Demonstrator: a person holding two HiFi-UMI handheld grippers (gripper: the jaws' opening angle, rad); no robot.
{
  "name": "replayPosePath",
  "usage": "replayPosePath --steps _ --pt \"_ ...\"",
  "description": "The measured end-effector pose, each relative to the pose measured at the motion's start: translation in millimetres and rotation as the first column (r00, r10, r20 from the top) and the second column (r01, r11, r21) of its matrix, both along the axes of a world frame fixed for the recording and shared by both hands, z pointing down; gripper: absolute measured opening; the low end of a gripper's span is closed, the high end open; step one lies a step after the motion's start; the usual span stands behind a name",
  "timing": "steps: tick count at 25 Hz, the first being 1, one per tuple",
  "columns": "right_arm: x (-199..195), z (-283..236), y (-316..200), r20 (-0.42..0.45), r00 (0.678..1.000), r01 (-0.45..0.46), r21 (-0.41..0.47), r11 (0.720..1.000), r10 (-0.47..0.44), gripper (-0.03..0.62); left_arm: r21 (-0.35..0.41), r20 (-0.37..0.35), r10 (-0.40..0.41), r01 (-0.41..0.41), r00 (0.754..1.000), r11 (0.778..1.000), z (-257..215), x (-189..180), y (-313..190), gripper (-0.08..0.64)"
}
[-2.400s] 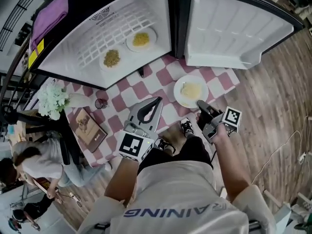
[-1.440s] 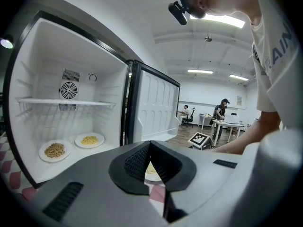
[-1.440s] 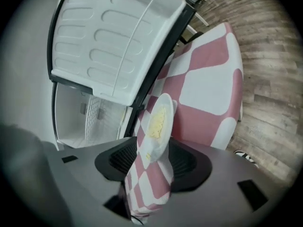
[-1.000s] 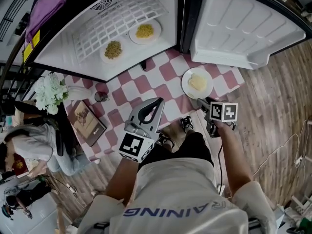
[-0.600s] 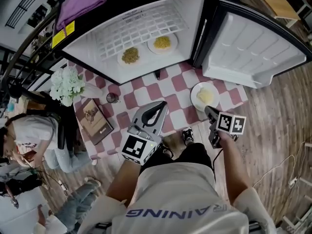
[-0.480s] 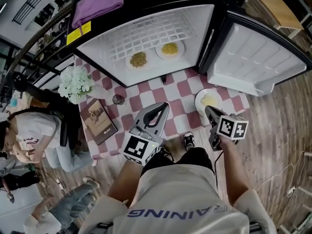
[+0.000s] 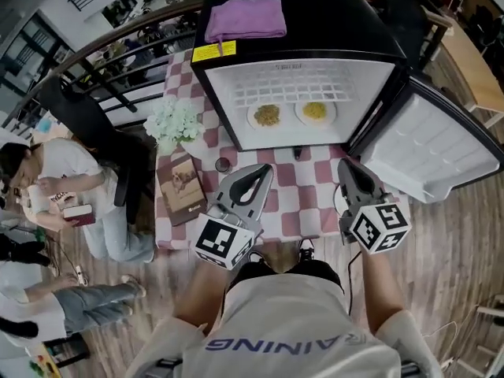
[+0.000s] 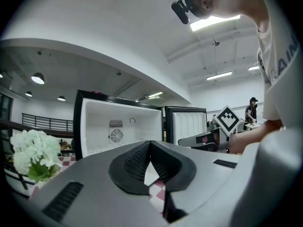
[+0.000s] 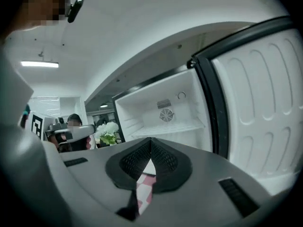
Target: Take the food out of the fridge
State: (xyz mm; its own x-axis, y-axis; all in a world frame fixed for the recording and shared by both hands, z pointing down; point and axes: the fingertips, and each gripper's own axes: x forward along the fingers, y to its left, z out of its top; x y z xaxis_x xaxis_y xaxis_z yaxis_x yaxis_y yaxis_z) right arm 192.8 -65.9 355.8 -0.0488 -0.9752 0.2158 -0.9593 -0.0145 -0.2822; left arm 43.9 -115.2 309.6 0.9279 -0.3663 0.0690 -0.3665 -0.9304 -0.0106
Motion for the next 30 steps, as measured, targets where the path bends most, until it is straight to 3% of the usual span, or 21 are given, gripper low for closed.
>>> replayPosePath --steps 6,11,15,25,30 --pt "-33 -59 -18 -0.062 0.995 0.079 0.103 0.991 -0.073 0.021 0.045 -0.046 -0.1 0.102 0.994 0.994 -30 -37 -14 0.008" --pt "-42 -73 -30 -0.07 0.992 0.118 0.139 0.983 -0.109 0.021 0.068 -0.044 -0.145 0.147 0.989 0.987 -30 -52 -18 0.006" --pt "-40 -67 -33 -0.05 0.992 0.122 0.128 0.984 -0.116 0.021 0.06 -0.074 -0.155 0.159 0.985 0.985 -32 -52 -19 0.008" --pt "-34 -59 -36 -0.021 0.994 0.112 0.108 0.988 -0.11 0.021 0.058 -0.064 -0.156 0.159 0.986 0.986 -28 -48 -20 0.008" --pt "-33 -35 -48 -0.057 0.994 0.091 0.024 0.996 -0.089 0.023 0.049 -0.062 -0.17 0.173 0.983 0.984 -23 -52 -22 0.008"
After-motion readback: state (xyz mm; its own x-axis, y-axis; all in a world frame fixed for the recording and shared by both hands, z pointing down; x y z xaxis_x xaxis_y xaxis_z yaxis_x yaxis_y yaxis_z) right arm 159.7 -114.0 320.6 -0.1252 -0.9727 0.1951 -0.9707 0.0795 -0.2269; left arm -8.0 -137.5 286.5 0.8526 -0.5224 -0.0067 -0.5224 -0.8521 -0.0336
